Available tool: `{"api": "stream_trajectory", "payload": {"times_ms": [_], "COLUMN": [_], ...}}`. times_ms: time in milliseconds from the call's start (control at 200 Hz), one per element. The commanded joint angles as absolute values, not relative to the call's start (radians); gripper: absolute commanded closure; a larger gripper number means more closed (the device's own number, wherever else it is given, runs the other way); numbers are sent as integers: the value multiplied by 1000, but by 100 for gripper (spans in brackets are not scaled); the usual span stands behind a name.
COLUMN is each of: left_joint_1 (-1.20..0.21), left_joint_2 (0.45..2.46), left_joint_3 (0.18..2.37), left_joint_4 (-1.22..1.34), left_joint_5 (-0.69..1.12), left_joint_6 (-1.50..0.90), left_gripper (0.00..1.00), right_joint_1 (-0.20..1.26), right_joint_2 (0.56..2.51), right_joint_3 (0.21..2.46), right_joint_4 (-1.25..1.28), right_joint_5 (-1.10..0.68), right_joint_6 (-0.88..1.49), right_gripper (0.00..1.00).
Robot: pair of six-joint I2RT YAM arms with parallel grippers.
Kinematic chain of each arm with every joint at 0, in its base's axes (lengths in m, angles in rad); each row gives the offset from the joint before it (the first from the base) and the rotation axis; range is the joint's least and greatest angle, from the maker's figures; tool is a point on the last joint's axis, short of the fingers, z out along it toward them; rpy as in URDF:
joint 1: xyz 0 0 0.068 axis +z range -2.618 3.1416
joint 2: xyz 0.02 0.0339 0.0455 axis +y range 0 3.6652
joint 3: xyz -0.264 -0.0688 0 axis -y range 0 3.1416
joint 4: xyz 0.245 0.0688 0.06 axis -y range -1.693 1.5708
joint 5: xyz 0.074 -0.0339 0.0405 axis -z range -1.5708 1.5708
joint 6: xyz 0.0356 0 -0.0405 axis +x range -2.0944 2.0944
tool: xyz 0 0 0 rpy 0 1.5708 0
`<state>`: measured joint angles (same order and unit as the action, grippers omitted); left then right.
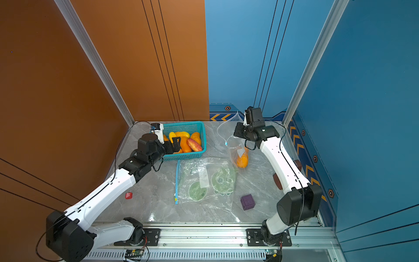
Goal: Place the mango in a zip-top bag and seal the zipper
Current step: Pick up the mango from the basket.
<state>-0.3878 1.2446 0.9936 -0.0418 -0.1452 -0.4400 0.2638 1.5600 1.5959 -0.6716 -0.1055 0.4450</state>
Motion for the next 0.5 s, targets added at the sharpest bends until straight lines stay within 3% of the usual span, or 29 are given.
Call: {"api": "stream_trajectory", "payload": {"times_ms": [0,160,495], "left_joint_1": [-357,-313,-325], "left_joint_2": [1301,1400,1632], "left_joint_3": [989,984,1115], "left_joint_4": [93,91,90], "left_joint_5": [-81,-69,83], "left_joint_6": [-556,-788,-970], "left_gripper": [2,2,0], "right_joint_1": [271,274,288], "right_joint_2": [1571,1580,1595], "right_joint_3": [1624,1630,1640], "right_joint_4": [-670,-670,-675], "right_joint_5": [-99,-95,-80], "right_joint_6": [432,433,435], "right_gripper": [100,100,100]}}
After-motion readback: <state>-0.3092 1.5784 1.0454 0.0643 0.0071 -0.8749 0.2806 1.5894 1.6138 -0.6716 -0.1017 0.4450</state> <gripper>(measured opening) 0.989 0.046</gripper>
